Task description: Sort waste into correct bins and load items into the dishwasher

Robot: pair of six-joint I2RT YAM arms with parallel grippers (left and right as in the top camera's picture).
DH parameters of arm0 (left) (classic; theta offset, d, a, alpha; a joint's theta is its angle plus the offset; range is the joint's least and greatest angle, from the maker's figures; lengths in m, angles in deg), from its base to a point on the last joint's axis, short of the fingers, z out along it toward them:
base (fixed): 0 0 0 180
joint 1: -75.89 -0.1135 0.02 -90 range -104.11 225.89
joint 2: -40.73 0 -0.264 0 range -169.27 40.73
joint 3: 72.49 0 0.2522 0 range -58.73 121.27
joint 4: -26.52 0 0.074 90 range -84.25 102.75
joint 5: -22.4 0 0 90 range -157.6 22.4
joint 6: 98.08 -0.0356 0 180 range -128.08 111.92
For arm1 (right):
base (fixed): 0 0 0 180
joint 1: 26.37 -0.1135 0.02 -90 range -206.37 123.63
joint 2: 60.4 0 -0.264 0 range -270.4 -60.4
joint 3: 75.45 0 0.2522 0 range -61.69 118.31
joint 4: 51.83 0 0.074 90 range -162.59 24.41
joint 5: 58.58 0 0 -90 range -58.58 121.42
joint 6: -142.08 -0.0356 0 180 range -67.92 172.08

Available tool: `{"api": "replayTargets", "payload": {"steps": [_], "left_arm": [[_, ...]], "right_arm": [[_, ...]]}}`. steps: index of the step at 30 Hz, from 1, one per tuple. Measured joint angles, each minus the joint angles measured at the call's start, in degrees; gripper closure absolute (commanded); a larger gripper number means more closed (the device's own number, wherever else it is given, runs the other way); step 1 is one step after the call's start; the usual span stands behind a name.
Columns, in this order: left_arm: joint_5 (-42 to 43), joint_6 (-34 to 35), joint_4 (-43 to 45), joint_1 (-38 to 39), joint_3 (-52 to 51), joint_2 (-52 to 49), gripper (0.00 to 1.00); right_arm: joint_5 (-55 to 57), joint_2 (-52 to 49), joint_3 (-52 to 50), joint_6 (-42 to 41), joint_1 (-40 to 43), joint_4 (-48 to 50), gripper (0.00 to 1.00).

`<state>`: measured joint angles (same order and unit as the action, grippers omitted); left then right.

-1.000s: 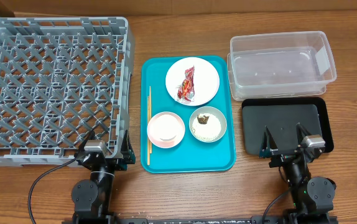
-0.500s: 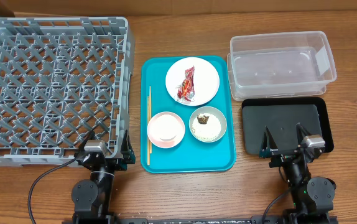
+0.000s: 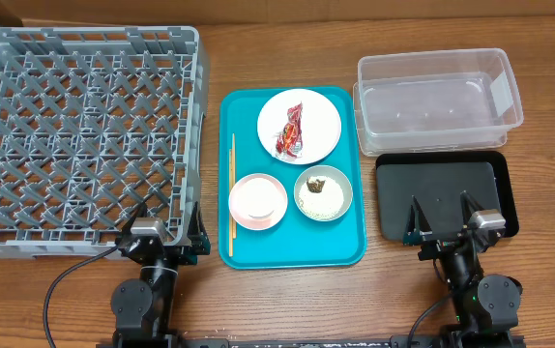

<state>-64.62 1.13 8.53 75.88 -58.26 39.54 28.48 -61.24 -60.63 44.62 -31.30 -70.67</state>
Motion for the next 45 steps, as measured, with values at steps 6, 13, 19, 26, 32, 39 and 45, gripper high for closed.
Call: {"api": "replayTargets", "payload": {"steps": [6, 13, 19, 26, 32, 39, 45], "left_arm": [[0.0, 0.0, 0.02, 0.0, 0.0, 0.0, 0.0], [0.0, 1.55, -1.77, 0.0, 0.83, 0.0, 0.0], [-0.52, 1.81, -13.99, 0.0, 9.49, -3.23, 0.0], [-5.03, 2.43, -35.1, 0.0, 31.17, -18.97, 0.0], [-7.8, 2.45, -52.35, 0.0, 50.42, -35.95, 0.0], [-8.13, 2.45, -62.34, 0.0, 62.64, -50.01, 0.0], [-6.1, 2.64, -63.49, 0.0, 63.43, -54.16, 0.0]], "right_arm": [[0.0, 0.0, 0.0, 0.0, 0.0, -0.02, 0.0], [-1.16, -0.02, 0.04, -3.06, 0.02, 1.31, 0.0], [-1.66, -5.6, 6.49, -3.89, 0.0, -5.07, 0.0], [-4.55, -27.08, 27.71, -3.85, 0.02, -16.63, 0.0], [-6.75, -53.37, 57.42, 2.99, 0.0, -42.56, 0.0], [-8.07, -74.1, 81.79, 5.73, 0.0, -59.74, 0.0], [-17.7, -81.55, 85.7, 5.7, -0.35, -54.16, 0.05]]}}
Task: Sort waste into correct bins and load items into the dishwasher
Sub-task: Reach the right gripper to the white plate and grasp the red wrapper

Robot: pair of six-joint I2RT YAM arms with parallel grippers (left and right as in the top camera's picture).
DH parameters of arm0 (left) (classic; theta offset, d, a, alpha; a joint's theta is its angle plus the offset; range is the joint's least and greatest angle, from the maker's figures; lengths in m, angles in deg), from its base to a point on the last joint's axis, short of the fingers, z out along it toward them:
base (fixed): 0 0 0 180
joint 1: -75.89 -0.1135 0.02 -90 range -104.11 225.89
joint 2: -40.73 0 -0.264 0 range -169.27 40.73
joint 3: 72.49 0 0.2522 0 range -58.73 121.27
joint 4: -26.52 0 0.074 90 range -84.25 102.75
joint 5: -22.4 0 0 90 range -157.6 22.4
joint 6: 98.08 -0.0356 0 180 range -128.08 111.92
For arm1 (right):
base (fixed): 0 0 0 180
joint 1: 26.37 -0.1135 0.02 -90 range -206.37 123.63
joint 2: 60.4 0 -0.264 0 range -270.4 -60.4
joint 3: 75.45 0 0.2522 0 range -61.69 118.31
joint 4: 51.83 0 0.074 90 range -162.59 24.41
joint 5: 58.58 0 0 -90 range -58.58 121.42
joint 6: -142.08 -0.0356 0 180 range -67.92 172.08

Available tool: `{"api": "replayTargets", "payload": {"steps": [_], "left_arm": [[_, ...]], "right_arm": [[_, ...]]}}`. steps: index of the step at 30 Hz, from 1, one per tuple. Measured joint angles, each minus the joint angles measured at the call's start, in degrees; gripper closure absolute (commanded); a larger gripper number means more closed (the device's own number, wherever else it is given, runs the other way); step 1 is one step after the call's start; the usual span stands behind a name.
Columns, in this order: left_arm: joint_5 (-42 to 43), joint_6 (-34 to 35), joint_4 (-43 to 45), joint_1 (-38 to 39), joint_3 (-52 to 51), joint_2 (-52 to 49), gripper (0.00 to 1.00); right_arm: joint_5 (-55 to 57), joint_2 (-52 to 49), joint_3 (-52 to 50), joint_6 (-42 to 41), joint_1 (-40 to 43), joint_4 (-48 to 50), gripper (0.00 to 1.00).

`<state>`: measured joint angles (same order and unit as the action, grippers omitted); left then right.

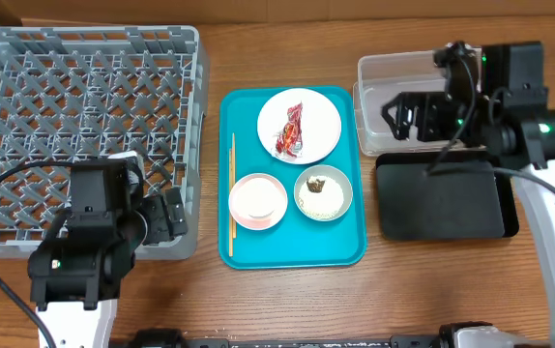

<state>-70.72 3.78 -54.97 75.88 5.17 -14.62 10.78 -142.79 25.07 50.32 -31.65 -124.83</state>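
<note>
A teal tray [347,246] holds a white plate [321,118] with a red wrapper [291,130], a small white bowl [257,200], a grey bowl of food scraps [322,191] and chopsticks [233,198] along its left side. My left gripper [166,217] hangs open and empty over the front right corner of the grey dish rack [84,126]. My right gripper [400,114] is open and empty over the left part of the clear plastic bin [432,97], its fingers pointing left toward the tray.
A black bin [442,198] lies in front of the clear bin at the right. The dish rack fills the left side of the wooden table. The right arm's white link runs down the right edge.
Both arms have risen from their rest poses at the table's front edge. The left gripper is now over the rack's front right corner, the right one over the clear bin. Nothing on the tray has moved.
</note>
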Motion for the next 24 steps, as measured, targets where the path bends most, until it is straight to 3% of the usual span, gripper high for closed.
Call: {"api": "replayTargets", "payload": {"steps": [3, 15, 24], "left_arm": [[0.02, 0.33, -0.28, -0.04, 0.11, -0.28, 0.0], [-1.03, 1.73, -3.69, -9.14, 5.6, -0.33, 0.0], [-0.96, 1.73, -4.44, -9.14, 5.6, -0.33, 0.0]], "right_arm": [[-1.46, -1.95, 0.02, -0.35, -2.25, 3.85, 0.11], [10.88, -13.77, 0.52, -3.58, -22.6, 21.24, 0.1], [17.09, -30.29, 0.61, -12.11, -25.92, 27.45, 0.19]]}}
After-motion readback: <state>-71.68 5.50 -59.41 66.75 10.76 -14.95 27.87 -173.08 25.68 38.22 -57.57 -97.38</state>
